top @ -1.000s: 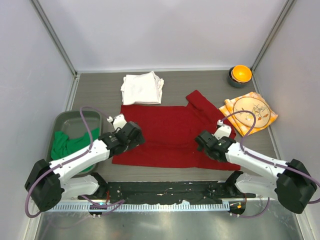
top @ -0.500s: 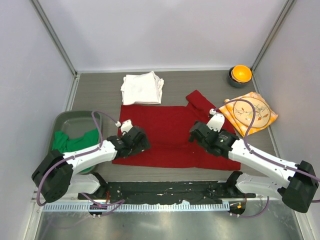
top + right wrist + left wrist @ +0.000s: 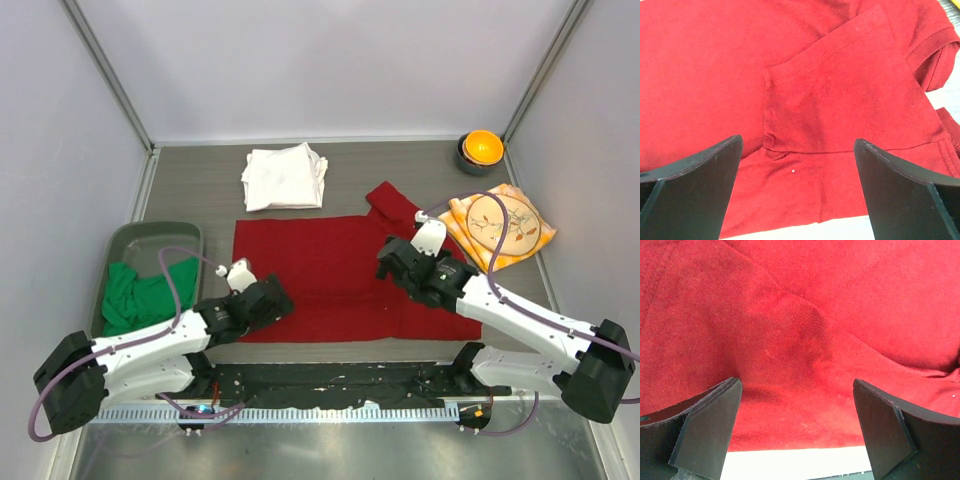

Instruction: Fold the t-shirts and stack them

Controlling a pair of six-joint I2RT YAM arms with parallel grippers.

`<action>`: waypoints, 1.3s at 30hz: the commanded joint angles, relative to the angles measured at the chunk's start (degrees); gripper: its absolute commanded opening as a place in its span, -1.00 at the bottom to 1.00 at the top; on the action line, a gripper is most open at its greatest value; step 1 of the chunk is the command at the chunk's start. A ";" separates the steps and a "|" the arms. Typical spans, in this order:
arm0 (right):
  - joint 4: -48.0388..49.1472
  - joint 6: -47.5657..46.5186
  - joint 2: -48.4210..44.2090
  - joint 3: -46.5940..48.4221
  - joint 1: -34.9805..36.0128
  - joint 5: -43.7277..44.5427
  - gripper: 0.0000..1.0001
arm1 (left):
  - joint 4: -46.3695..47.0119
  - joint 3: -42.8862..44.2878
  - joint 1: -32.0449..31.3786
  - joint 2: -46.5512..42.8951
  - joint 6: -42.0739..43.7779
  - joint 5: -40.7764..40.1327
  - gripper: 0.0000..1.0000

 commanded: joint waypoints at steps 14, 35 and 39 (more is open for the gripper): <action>14.58 -14.49 14.36 10.27 -14.63 -3.40 0.99 | -22.40 12.68 -3.46 -5.50 -0.76 -11.13 1.00; 25.84 -33.74 70.00 62.04 -28.91 -13.98 0.50 | -6.41 35.30 20.71 23.08 19.64 0.99 1.00; 26.20 -34.54 70.36 62.31 -30.14 -14.51 0.38 | -6.16 34.60 22.03 23.43 20.52 1.95 1.00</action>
